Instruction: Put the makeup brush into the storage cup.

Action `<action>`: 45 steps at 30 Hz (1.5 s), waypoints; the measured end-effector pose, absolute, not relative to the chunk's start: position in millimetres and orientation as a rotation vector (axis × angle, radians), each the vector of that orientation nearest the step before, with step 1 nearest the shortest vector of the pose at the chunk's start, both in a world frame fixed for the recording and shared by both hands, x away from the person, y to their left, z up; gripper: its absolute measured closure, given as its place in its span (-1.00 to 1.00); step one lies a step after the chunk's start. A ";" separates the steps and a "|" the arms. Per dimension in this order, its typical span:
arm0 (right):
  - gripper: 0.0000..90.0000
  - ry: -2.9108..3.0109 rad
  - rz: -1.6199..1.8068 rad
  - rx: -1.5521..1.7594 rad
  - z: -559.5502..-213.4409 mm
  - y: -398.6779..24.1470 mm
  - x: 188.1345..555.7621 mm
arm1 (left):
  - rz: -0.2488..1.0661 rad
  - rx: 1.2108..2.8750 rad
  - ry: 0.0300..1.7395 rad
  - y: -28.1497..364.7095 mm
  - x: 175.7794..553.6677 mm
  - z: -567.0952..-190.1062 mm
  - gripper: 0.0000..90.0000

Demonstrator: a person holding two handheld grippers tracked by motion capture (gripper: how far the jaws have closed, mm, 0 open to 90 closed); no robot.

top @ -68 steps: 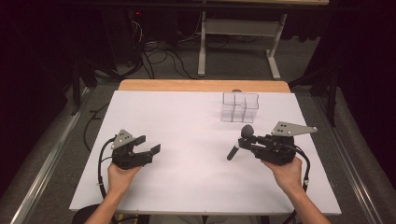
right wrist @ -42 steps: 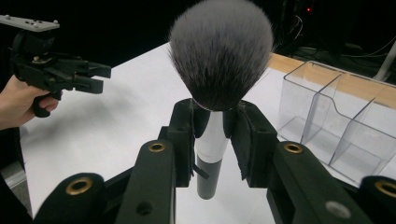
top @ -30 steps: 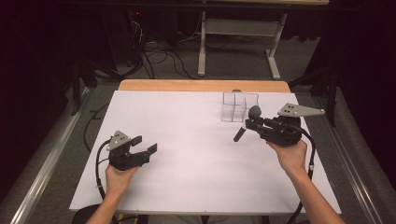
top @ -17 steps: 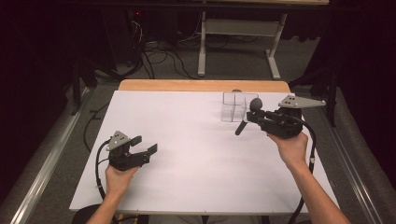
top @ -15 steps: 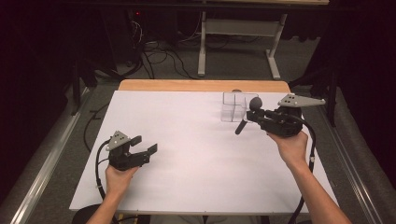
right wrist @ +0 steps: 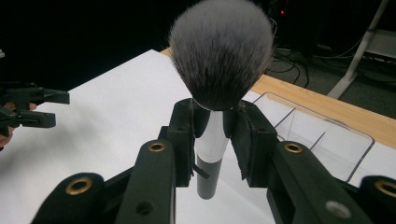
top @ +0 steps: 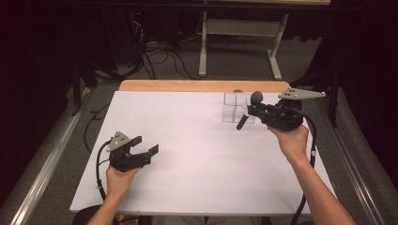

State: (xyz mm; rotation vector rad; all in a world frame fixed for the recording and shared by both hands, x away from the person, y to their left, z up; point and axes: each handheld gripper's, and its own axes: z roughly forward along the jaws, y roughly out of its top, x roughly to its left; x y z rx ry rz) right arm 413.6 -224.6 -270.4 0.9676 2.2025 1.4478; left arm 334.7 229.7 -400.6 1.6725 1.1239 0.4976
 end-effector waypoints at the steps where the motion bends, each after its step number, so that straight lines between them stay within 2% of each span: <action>1: 0.60 2.203 1.453 0.969 -269.6 -224.1 413.9 | 0.498 1.673 1.124 229.7 334.7 -400.6 -0.54; 45: 0.60 2.112 1.292 1.112 -257.3 -231.8 466.2 | 0.527 1.673 1.090 228.5 330.7 -398.1 -0.54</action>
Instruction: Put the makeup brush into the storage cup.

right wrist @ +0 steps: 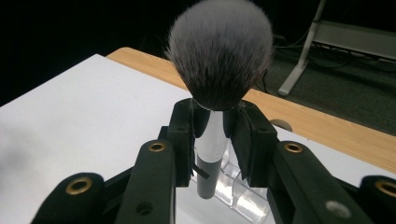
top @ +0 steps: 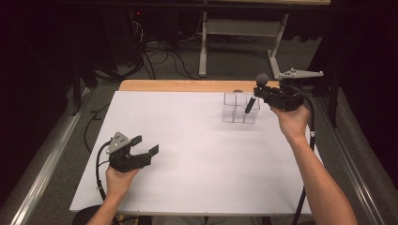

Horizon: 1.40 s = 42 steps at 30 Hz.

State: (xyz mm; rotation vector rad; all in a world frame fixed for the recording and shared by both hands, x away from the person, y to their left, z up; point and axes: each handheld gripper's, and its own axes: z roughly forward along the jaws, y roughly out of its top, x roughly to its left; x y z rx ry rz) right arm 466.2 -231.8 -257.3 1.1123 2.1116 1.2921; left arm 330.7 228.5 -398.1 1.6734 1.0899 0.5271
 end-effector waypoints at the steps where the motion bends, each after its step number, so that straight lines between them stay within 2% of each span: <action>1: 0.60 2.107 1.287 1.118 -257.8 -231.9 467.3 | 0.528 1.673 1.089 228.3 330.4 -398.0 -0.53; 24: 0.60 2.006 1.258 1.212 -270.7 -226.5 495.8 | 0.523 1.676 1.099 228.3 330.6 -398.1 -0.52; 42: 0.59 2.062 1.207 1.231 -284.1 -214.6 504.0 | 0.524 1.666 1.110 229.4 330.9 -398.2 -0.52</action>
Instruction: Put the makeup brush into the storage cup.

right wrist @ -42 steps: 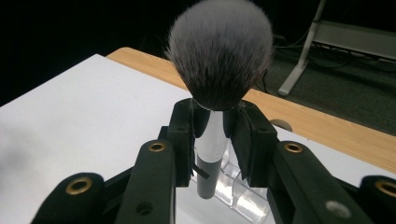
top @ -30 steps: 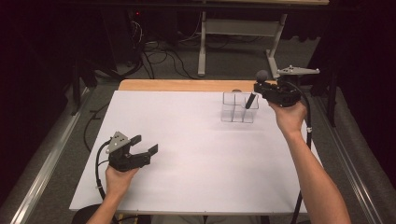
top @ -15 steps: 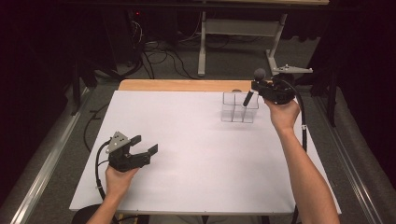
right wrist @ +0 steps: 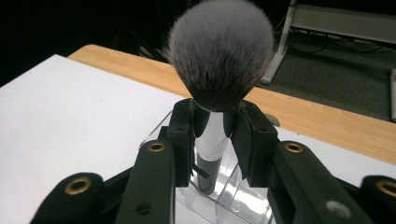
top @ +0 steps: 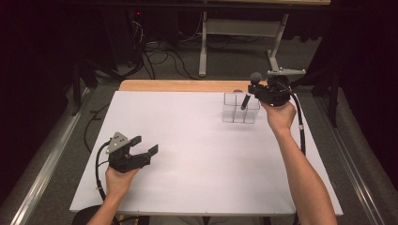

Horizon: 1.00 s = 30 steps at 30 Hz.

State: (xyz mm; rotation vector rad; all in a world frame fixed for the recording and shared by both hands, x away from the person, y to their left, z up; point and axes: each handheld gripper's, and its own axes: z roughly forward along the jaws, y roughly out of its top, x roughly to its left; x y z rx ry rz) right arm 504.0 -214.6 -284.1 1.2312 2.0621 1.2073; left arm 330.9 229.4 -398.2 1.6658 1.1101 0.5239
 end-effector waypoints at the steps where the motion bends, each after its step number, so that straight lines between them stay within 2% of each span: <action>1: 0.59 2.066 1.204 1.229 -284.6 -214.1 504.3 | 0.524 1.670 1.110 229.3 331.2 -398.3 -0.51; 28: 0.58 2.113 1.112 1.279 -295.9 -211.3 512.7 | 0.525 1.673 1.105 228.5 331.3 -398.4 -0.51; 29: 0.56 2.115 1.111 1.278 -295.8 -211.6 513.0 | 0.525 1.672 1.106 228.8 331.3 -398.4 -0.51; 30: 0.44 2.119 1.114 1.282 -296.0 -211.9 513.5 | 0.524 1.669 1.108 229.1 331.3 -398.4 -0.51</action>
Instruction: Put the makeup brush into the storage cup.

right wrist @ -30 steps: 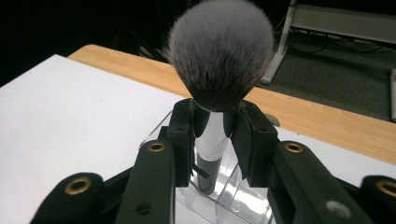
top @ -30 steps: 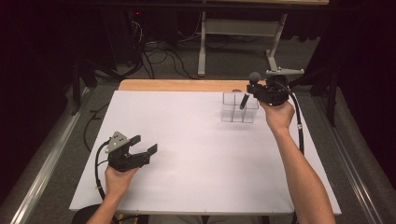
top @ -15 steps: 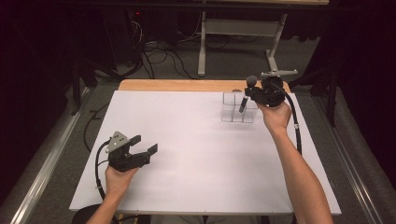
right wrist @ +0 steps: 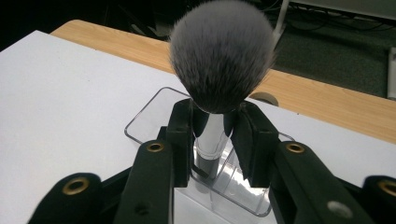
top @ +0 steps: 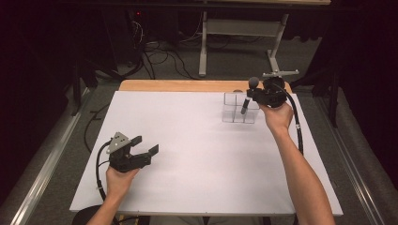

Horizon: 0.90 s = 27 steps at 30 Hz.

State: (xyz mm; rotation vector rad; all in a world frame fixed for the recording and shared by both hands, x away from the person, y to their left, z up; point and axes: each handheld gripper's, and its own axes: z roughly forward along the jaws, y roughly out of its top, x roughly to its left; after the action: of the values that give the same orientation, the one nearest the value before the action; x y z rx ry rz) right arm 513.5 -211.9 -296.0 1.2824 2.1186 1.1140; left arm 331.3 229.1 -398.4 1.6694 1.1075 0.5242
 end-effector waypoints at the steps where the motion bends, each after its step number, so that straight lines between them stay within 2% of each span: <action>1: 0.24 2.124 1.122 1.295 -296.4 -212.6 514.5 | 0.524 1.667 1.109 229.3 331.4 -398.5 -0.51; 5: -0.35 2.123 1.072 1.312 -297.8 -215.6 515.0 | 0.524 1.669 1.107 228.9 331.6 -398.5 -0.51; 7: -0.44 2.108 1.053 1.318 -298.0 -218.1 513.0 | 0.525 1.671 1.108 228.7 331.6 -398.5 -0.51; 14: -0.46 2.070 1.095 1.298 -293.9 -227.5 501.7 | 0.528 1.667 1.109 228.9 331.1 -398.2 -0.51; 27: -0.36 2.021 1.161 1.248 -283.5 -232.1 487.1 | 0.526 1.668 1.103 228.7 330.7 -398.1 -0.51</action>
State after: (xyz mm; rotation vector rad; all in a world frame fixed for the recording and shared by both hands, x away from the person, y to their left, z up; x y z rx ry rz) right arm 487.1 -232.1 -283.5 1.2476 2.0212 1.1607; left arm 330.7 228.7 -398.1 1.6677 1.1033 0.5261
